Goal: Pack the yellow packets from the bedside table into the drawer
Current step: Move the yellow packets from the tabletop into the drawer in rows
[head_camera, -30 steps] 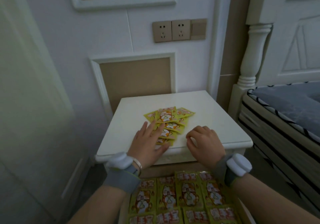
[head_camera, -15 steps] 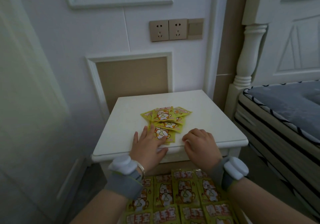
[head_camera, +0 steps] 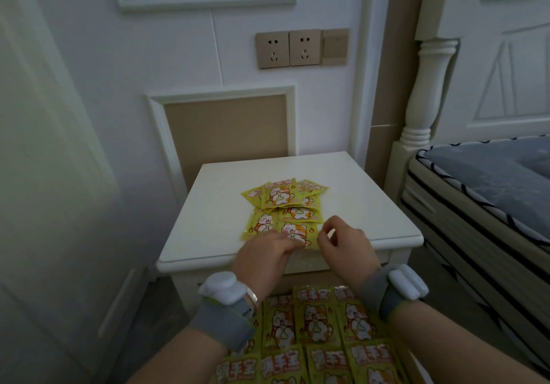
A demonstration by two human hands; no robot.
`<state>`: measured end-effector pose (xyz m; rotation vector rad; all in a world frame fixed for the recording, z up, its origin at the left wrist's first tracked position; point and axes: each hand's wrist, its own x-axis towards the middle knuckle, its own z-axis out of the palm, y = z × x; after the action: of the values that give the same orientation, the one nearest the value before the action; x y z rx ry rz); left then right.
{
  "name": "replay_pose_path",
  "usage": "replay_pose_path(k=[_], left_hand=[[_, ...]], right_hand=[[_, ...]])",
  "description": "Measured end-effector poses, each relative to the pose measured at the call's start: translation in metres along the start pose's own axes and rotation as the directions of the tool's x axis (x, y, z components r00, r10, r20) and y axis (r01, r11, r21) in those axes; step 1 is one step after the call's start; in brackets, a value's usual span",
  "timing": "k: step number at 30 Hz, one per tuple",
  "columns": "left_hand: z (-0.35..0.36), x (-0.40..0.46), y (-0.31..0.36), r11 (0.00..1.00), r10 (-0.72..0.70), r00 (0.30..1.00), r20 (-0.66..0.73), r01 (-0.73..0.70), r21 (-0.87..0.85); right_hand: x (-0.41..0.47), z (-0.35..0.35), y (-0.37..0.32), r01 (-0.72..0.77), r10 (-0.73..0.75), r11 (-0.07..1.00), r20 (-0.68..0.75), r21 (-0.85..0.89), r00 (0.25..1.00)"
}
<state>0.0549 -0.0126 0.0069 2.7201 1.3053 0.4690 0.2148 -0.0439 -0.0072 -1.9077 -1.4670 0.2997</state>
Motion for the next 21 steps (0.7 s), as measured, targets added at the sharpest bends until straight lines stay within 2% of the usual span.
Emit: replay_pose_path(k=[2,3,5,6,8,10,13,15,17,19,21], left_hand=[[-0.001,-0.001,0.006,0.997,0.012,0.999,-0.030,-0.014,-0.077],[-0.001,-0.002,0.008,0.995,0.026,0.999,-0.038,-0.029,-0.091],[0.002,-0.003,0.012,0.992,0.070,0.997,-0.011,-0.071,-0.102],[0.003,-0.003,0.014,0.991,0.101,0.995,0.024,-0.098,-0.093],[0.006,-0.004,0.017,0.986,0.162,0.983,0.084,-0.157,-0.054],[0.004,-0.005,0.018,0.983,0.181,0.979,0.097,-0.177,-0.048],[-0.005,-0.002,0.009,0.985,0.062,0.997,0.046,-0.054,-0.167],[-0.009,0.005,-0.007,0.972,-0.056,0.995,-0.083,0.036,-0.230],[-0.008,0.012,-0.029,0.960,-0.176,0.962,-0.208,0.121,-0.252],[-0.005,0.016,-0.042,0.955,-0.245,0.952,-0.181,0.204,-0.217],[0.001,0.017,-0.047,0.964,-0.242,0.969,-0.043,0.235,-0.122]], right_hand=[[-0.002,-0.001,-0.006,-0.159,0.151,0.964,0.054,0.215,0.987],[-0.002,-0.002,-0.009,-0.257,0.234,0.897,0.107,0.361,0.966],[-0.001,-0.006,-0.012,-0.416,0.349,0.695,0.230,0.587,0.908],[-0.001,-0.009,-0.013,-0.463,0.373,0.610,0.283,0.643,0.884],[0.000,-0.013,-0.008,-0.506,0.380,0.523,0.344,0.686,0.859],[0.001,-0.012,0.000,-0.493,0.383,0.541,0.323,0.681,0.866],[0.000,-0.015,0.006,-0.416,0.365,0.656,0.217,0.630,0.905],[-0.001,-0.020,0.010,-0.378,0.341,0.676,0.187,0.633,0.922],[0.000,-0.022,0.013,-0.370,0.339,0.680,0.176,0.633,0.924],[0.000,-0.025,0.017,-0.372,0.346,0.687,0.169,0.624,0.923],[0.001,-0.027,0.020,-0.374,0.349,0.692,0.168,0.618,0.922]])
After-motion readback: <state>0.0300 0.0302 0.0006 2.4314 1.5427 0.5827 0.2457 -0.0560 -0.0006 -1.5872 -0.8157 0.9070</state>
